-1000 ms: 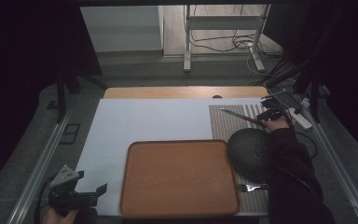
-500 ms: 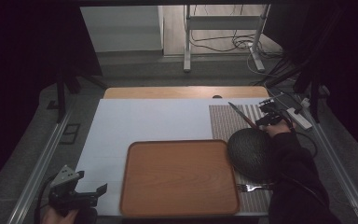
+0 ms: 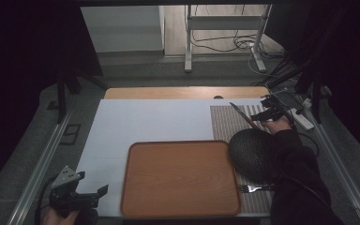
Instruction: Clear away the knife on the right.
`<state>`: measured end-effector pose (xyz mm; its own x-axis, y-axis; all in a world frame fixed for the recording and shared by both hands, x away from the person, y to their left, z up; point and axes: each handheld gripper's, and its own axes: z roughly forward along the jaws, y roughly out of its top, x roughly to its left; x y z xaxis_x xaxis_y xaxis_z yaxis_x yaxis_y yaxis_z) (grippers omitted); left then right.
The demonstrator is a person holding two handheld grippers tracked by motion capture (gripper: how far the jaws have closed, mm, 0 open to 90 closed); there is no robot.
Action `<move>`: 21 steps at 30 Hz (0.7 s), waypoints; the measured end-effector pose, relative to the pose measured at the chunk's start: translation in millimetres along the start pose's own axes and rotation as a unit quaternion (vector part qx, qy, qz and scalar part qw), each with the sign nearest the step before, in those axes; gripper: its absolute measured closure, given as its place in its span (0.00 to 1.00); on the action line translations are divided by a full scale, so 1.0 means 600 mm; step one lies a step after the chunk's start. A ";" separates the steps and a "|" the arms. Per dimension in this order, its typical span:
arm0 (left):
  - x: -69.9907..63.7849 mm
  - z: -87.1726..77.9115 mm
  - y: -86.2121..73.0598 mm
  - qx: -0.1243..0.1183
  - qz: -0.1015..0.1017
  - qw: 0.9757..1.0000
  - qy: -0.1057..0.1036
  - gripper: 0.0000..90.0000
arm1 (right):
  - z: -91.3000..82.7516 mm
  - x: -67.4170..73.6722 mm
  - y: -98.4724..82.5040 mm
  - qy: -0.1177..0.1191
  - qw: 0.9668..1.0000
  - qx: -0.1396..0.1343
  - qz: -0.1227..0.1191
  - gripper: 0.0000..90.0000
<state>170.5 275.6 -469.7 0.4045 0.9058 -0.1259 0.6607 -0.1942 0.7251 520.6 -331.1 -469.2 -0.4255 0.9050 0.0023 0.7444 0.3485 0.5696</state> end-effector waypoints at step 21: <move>-0.001 0.000 0.000 0.001 0.002 1.000 0.001 0.02 | 0.030 0.038 0.020 -0.002 1.000 0.010 -0.023 0.00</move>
<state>170.5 275.0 -469.7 0.4055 0.9061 -0.1208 0.6606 -0.1991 0.7238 528.8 -301.9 -477.0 -0.4564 0.8894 -0.0268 0.7349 0.3938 0.5521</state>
